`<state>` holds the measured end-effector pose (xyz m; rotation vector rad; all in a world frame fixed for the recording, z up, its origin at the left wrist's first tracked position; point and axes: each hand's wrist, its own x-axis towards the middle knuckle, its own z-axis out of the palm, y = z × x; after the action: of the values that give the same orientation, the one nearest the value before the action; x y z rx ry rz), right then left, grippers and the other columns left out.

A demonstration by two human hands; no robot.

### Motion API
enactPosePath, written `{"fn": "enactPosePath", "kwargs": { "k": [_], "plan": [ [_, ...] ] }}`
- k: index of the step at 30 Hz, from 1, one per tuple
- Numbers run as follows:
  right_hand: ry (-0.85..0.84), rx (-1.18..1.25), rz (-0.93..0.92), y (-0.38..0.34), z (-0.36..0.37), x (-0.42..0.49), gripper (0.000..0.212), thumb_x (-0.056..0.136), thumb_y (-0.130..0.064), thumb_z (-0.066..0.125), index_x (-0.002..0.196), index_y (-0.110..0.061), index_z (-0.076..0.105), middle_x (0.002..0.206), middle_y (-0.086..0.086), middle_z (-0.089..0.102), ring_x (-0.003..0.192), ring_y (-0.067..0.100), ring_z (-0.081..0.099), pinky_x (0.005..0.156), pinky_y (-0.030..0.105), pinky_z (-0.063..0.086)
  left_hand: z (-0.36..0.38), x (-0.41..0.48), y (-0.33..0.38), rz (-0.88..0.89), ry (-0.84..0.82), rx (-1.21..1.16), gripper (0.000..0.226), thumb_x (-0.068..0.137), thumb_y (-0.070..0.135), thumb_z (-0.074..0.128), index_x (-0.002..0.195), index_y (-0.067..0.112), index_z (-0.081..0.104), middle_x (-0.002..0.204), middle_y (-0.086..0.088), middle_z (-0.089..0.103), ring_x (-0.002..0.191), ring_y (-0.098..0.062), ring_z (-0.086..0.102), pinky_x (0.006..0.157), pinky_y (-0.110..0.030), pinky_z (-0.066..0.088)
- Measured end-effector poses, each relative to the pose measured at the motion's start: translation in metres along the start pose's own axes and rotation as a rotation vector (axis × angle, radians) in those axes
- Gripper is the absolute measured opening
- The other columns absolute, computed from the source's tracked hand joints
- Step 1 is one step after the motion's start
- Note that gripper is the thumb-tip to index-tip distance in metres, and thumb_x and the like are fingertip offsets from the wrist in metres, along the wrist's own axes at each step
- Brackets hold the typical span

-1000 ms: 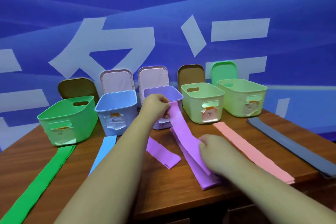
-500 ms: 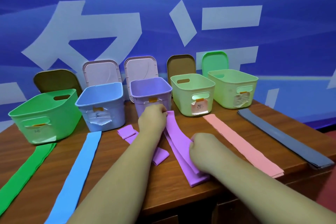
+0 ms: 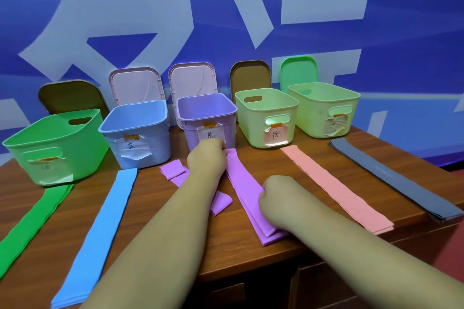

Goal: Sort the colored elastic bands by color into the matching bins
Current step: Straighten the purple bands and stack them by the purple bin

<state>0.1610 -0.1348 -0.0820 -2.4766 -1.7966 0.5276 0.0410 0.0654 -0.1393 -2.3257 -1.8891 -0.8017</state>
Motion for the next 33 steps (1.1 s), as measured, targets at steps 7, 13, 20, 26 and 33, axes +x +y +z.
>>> {"fn": "enactPosePath", "kwargs": {
  "k": [7, 13, 20, 26, 33],
  "plan": [
    [0.002, -0.019, 0.0, -0.004, 0.003, 0.001, 0.035, 0.108, -0.02, 0.044, 0.14, -0.013, 0.058, 0.135, 0.011, 0.062, 0.117, 0.027, 0.066, 0.097, 0.035, 0.055, 0.002, 0.0, -0.002, -0.003, -0.031, 0.027, 0.018, 0.099, 0.026, 0.059, 0.109, 0.027, 0.073, 0.103, -0.003, 0.069, 0.094, -0.028, 0.065, 0.069, -0.036, 0.05],
    [0.078, -0.057, -0.025, -0.002, 0.01, -0.001, 0.024, 0.105, -0.024, 0.047, 0.122, -0.015, 0.062, 0.116, 0.007, 0.061, 0.095, 0.028, 0.061, 0.076, 0.034, 0.049, 0.004, -0.001, -0.002, -0.013, -0.028, 0.032, 0.014, 0.098, 0.03, 0.061, 0.107, 0.025, 0.072, 0.099, -0.002, 0.067, 0.09, -0.027, 0.063, 0.068, -0.036, 0.048],
    [0.095, -0.11, -0.016, 0.0, 0.011, -0.005, 0.037, 0.106, -0.039, 0.045, 0.133, -0.019, 0.059, 0.128, 0.007, 0.054, 0.109, 0.029, 0.061, 0.079, 0.038, 0.046, 0.005, -0.001, -0.003, -0.009, -0.017, 0.037, 0.02, 0.098, 0.036, 0.063, 0.11, 0.022, 0.072, 0.103, -0.004, 0.067, 0.095, -0.029, 0.065, 0.071, -0.037, 0.049],
    [0.069, -0.103, -0.016, -0.002, 0.019, -0.013, 0.067, 0.093, -0.07, 0.055, 0.133, -0.016, 0.058, 0.132, 0.007, 0.043, 0.111, 0.03, 0.058, 0.081, 0.04, 0.048, 0.004, -0.003, -0.002, -0.025, -0.047, 0.03, 0.023, 0.1, 0.039, 0.062, 0.111, 0.021, 0.071, 0.101, -0.003, 0.065, 0.092, -0.028, 0.062, 0.071, -0.037, 0.049],
    [0.071, -0.08, -0.022, -0.007, 0.02, -0.021, 0.052, 0.097, -0.051, 0.055, 0.133, -0.014, 0.059, 0.128, 0.008, 0.042, 0.113, 0.032, 0.057, 0.084, 0.041, 0.047, 0.002, -0.005, -0.002, -0.038, -0.06, 0.007, 0.023, 0.099, 0.037, 0.06, 0.11, 0.02, 0.072, 0.102, -0.004, 0.066, 0.09, -0.027, 0.06, 0.071, -0.037, 0.048]
  ]
}}
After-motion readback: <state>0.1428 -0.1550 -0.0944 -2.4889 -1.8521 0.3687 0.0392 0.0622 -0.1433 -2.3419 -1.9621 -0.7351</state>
